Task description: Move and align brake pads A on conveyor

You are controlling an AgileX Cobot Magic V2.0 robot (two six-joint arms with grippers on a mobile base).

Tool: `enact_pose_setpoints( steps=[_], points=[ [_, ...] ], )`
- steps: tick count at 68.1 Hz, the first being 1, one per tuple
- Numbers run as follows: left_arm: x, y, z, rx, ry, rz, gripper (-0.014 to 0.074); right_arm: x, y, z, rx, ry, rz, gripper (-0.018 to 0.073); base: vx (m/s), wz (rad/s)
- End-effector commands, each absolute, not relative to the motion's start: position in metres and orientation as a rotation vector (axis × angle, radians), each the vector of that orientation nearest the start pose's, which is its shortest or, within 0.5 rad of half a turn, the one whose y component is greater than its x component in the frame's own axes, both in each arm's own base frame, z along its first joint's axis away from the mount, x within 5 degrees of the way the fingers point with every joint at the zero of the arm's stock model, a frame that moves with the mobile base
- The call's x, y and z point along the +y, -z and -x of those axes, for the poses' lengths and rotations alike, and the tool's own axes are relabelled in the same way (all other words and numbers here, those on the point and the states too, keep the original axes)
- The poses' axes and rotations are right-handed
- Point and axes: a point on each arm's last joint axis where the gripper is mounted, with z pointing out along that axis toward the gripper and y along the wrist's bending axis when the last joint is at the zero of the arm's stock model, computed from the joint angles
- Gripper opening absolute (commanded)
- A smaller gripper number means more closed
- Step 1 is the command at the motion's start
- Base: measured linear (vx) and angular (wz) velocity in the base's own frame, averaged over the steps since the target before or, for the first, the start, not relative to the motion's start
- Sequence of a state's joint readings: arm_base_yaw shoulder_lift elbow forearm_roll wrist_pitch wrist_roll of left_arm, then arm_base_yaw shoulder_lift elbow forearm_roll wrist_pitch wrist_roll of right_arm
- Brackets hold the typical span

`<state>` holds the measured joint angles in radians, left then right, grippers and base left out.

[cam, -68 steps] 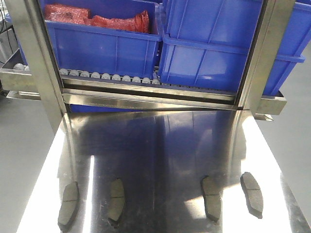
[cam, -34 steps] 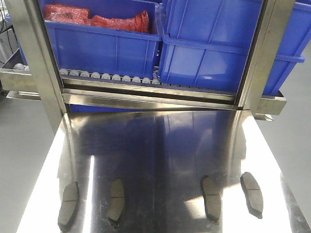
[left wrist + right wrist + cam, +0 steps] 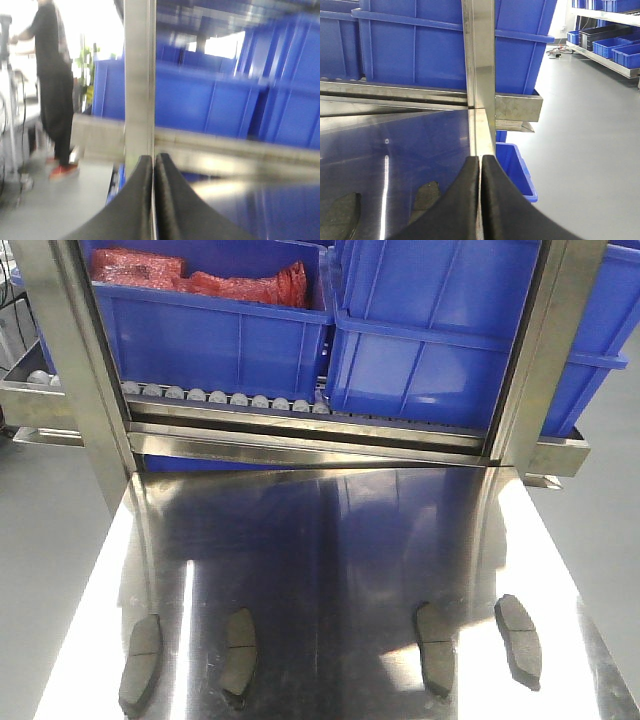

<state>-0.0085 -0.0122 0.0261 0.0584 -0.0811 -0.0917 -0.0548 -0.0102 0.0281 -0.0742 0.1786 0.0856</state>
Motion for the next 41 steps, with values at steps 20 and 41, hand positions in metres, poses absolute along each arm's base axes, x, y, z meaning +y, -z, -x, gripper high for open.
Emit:
enact_pose_setpoints(
  steps=[20,41],
  points=[
    [-0.002,-0.254,-0.042,1.077,0.052,0.001,-0.0006,-0.004,-0.191,-0.056,1.604,0.050,-0.055,-0.0011,0.00,0.00],
    [-0.002,-0.341,-0.051,1.135,0.003,-0.033,0.0017,-0.004,-0.191,-0.056,1.604,0.050,-0.055,-0.0011,0.00,0.00]
  ],
)
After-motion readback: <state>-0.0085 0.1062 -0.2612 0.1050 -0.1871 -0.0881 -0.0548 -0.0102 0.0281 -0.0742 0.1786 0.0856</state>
